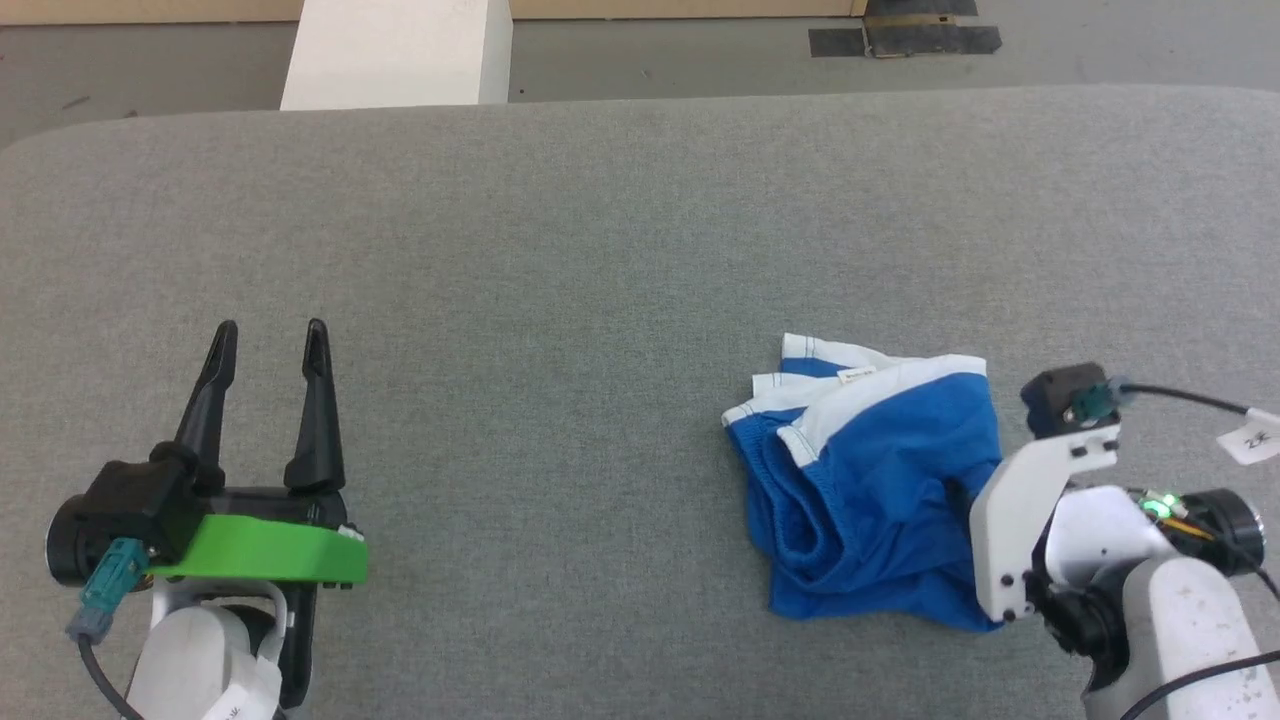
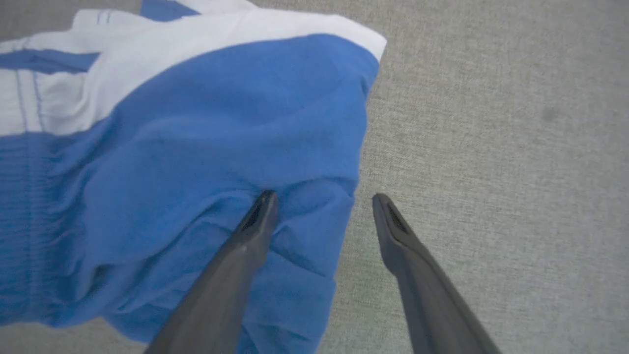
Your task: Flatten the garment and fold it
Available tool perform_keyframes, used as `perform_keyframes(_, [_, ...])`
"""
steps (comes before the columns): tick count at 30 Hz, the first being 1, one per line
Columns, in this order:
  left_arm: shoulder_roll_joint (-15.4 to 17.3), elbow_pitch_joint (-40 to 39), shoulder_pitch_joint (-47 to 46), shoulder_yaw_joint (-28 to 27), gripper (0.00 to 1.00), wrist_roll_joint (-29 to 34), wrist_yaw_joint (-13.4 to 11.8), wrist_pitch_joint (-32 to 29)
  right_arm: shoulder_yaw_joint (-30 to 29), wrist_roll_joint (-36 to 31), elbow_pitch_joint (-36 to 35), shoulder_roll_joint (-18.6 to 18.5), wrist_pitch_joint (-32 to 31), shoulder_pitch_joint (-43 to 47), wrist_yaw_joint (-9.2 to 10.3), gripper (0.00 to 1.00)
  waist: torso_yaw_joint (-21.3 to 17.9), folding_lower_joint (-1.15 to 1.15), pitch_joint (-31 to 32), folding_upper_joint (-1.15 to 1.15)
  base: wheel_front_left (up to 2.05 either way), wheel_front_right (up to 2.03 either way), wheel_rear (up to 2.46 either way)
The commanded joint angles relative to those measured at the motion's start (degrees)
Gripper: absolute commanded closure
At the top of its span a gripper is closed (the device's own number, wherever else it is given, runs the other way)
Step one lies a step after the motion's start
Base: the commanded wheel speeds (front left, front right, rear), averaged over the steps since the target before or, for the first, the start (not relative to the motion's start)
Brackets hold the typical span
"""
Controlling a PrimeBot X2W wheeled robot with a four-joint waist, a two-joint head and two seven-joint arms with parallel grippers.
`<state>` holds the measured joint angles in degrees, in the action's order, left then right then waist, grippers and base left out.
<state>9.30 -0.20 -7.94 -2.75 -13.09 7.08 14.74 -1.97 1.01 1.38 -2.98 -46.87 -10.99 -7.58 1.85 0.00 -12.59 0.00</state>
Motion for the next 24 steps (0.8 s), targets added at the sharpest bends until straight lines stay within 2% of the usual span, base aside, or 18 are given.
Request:
perform_keyframes(1, [0.5,-0.2,0.0,0.2,0.00,0.1,0.4,0.3,0.3,0.5,0.9,0.1,0.4,0.7,0.09,0.00,0.2,0.00,-0.5,0.00,0.00,0.00,0.00])
perform_keyframes(7, [1.1,-0.1,-0.6,0.8,0.00,-0.5,0.4,0.3,1.2,-0.4,6.2,0.1,1.5,0.6,0.09,0.00,0.8,0.00,-1.5,0.00,0.00,0.00,0.00])
perform_keyframes(10, [1.3,0.0,-0.6,0.6,0.00,-0.6,0.4,0.3,1.5,-0.5,7.8,0.1,2.2,-0.1,0.09,1.00,0.7,0.00,-1.7,0.00,0.00,0.00,0.00])
perform_keyframes(13, [1.3,0.0,-0.3,0.2,0.00,-0.5,0.4,0.3,2.3,-0.6,8.2,-1.1,2.8,-0.9,0.09,1.00,0.1,0.00,-1.8,0.00,0.00,0.00,0.00])
perform_keyframes(16, [1.7,-0.4,0.3,-0.7,0.00,-0.5,0.4,0.3,4.8,0.1,7.9,-3.7,3.1,-2.0,0.09,1.00,-2.3,0.00,-2.1,0.00,0.00,0.00,0.00])
perform_keyframes(24, [3.1,-4.2,2.7,-5.1,0.00,-0.2,0.4,0.3,15.9,3.9,5.9,-13.3,2.2,-7.5,0.09,1.00,-15.0,0.00,-4.6,0.00,0.00,0.00,0.00])
